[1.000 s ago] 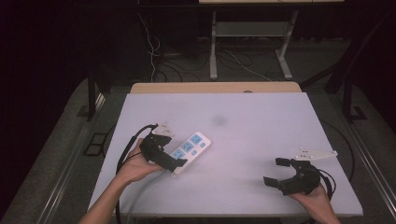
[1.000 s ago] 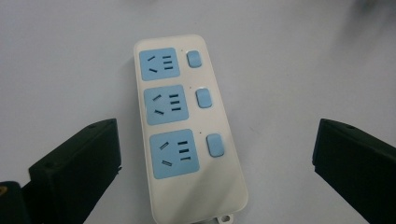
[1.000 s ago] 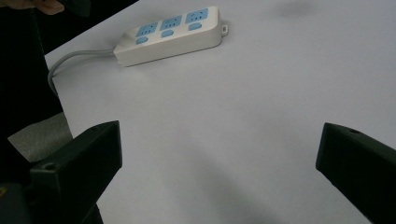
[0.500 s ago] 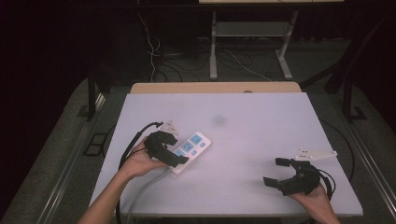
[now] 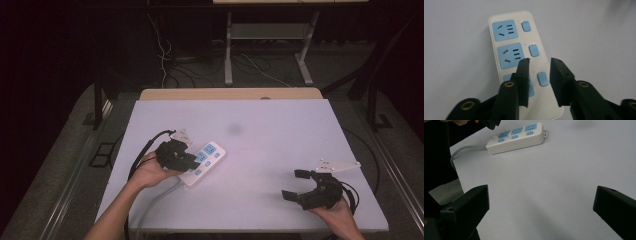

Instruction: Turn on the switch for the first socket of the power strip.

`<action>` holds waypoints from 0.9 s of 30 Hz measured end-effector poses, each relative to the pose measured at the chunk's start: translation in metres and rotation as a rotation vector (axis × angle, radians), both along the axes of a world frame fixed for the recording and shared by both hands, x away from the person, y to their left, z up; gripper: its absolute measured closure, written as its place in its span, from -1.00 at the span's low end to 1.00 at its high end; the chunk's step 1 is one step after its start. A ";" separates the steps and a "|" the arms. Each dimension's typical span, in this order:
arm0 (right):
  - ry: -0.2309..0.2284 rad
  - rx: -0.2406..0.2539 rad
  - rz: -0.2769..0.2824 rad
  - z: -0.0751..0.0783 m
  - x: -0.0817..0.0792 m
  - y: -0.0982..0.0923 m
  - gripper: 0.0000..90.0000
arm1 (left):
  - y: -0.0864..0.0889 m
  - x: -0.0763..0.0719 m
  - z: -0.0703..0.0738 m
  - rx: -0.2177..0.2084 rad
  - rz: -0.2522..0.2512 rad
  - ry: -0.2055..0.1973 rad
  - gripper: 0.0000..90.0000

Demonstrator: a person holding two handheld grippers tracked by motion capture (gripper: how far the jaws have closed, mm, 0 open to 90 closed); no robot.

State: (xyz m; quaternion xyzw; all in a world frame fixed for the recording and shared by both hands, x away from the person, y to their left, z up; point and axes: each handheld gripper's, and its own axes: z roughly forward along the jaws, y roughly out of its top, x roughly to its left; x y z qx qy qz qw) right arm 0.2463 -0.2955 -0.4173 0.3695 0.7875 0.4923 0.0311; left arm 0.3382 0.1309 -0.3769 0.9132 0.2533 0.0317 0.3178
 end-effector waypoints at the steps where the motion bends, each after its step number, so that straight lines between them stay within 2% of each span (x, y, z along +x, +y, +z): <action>1: 0.000 0.000 0.000 0.000 0.000 0.000 -1.00 | 0.000 0.000 0.000 0.001 0.000 0.002 0.61; 7: 0.003 -0.001 0.002 0.000 0.000 0.001 -1.00 | -0.002 0.003 -0.005 0.012 -0.010 0.019 0.97; 27: 0.002 -0.007 0.016 -0.001 0.000 0.001 -1.00 | -0.013 0.006 -0.019 0.071 -0.047 0.038 0.97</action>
